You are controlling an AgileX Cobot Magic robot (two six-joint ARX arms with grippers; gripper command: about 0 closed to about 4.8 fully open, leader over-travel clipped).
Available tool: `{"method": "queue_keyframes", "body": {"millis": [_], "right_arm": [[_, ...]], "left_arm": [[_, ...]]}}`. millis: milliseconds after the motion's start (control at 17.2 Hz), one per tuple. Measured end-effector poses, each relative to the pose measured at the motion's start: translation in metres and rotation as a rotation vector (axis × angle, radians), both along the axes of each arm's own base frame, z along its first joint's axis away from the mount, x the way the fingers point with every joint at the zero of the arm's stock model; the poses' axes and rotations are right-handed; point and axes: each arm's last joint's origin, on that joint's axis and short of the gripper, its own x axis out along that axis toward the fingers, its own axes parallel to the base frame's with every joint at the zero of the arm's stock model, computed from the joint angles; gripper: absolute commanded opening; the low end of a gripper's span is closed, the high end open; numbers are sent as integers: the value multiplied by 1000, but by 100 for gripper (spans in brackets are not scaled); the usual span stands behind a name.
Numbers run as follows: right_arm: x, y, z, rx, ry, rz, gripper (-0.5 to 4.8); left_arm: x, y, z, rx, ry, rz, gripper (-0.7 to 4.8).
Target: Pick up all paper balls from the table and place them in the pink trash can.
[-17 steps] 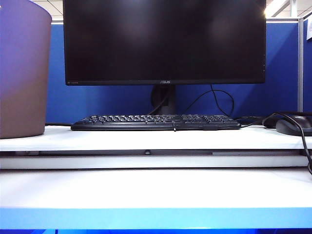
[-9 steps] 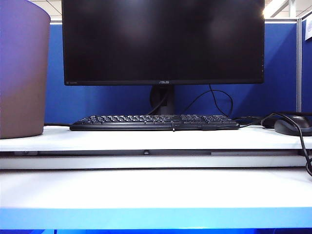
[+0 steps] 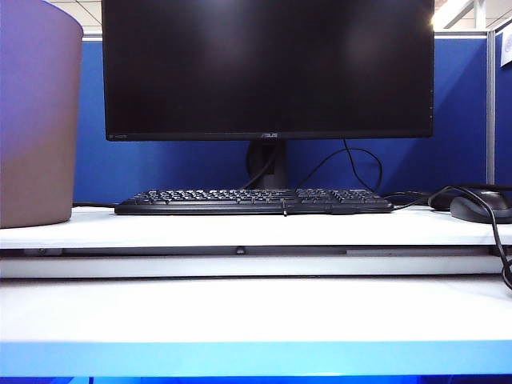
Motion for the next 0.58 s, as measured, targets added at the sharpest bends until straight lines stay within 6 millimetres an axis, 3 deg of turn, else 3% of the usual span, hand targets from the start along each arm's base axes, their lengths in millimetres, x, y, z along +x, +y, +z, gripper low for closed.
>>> {"method": "queue_keyframes", "body": {"millis": [116, 232, 348, 464, 580], "right_arm": [[-44, -15, 10, 42, -136, 2, -5], [-85, -28, 10, 71, -257, 39, -5], [-97, -33, 1, 73, -289, 73, -5], [-99, -34, -22, 48, -246, 51, -5], [-102, -36, -47, 73, -266, 33, -5]], "left_arm": [[-65, 3, -8, -19, -151, -12, -5], [-106, 5, -34, -36, -197, -13, -5], [-127, 6, -60, -69, -207, -15, -5], [-142, 7, -86, -118, -203, -19, -5], [-142, 7, -111, -149, -174, -20, -5]]}}
